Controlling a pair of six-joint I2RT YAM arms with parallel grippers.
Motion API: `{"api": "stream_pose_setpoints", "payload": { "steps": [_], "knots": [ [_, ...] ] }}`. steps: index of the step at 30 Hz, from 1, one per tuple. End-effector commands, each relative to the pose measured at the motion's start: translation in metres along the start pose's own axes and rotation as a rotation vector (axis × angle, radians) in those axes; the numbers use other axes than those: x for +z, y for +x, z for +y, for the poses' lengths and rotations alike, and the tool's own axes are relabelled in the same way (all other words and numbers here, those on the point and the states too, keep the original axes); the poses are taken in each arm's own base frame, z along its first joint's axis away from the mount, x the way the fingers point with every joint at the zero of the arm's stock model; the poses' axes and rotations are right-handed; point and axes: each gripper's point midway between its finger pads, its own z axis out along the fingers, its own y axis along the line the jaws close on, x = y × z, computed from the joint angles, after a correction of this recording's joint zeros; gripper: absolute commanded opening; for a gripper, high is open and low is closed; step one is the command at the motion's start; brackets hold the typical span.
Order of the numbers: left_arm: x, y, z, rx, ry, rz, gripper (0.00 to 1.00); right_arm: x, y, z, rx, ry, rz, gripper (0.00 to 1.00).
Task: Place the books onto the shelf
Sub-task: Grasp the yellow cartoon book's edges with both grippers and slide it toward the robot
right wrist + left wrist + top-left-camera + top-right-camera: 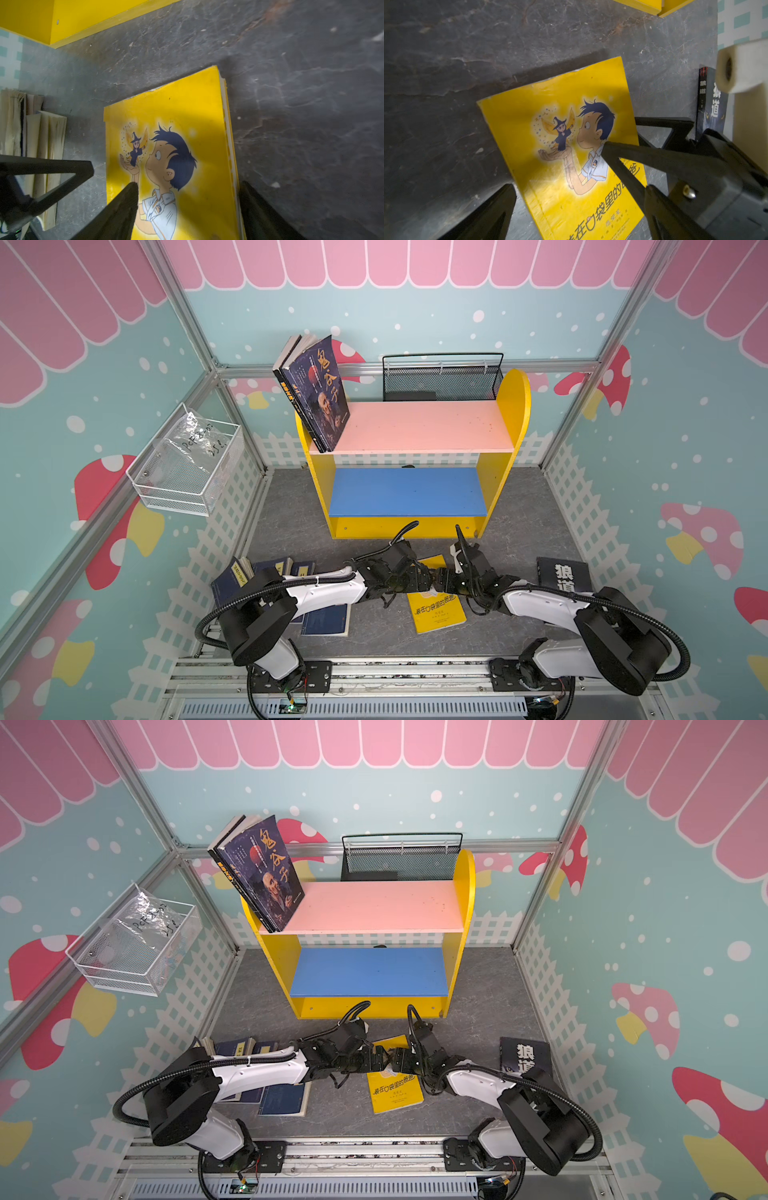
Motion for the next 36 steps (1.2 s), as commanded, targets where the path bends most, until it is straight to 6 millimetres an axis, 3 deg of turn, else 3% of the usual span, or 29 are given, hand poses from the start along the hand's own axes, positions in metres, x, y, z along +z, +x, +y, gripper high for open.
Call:
{"api": "stream_pose_setpoints", "payload": {
  "steps": [1, 5, 9, 22, 26, 32, 36],
  "knots": [
    [0.011, 0.004, 0.019, -0.138, -0.087, 0.012, 0.96, 0.012, 0.033, -0.003, 0.026, 0.0, 0.155, 0.78],
    [0.02, 0.009, 0.034, -0.241, -0.156, -0.022, 0.92, 0.02, 0.047, 0.002, 0.0, -0.035, 0.253, 0.78],
    [0.003, 0.006, 0.032, -0.266, -0.197, -0.113, 0.93, 0.025, 0.059, -0.005, -0.062, -0.01, 0.327, 0.78],
    [-0.027, 0.031, 0.05, -0.281, -0.197, -0.08, 0.94, 0.053, 0.053, -0.04, -0.056, 0.177, 0.304, 0.78],
    [-0.02, 0.039, 0.057, -0.28, -0.185, -0.061, 0.94, 0.051, 0.054, -0.041, -0.046, 0.176, 0.297, 0.78],
    [0.004, 0.024, 0.034, -0.24, -0.167, -0.049, 0.92, 0.037, 0.069, -0.036, -0.044, 0.103, 0.312, 0.78],
    [0.002, 0.025, 0.036, -0.272, -0.172, -0.067, 0.92, 0.029, 0.066, -0.039, -0.072, 0.12, 0.29, 0.78]
  ]
}}
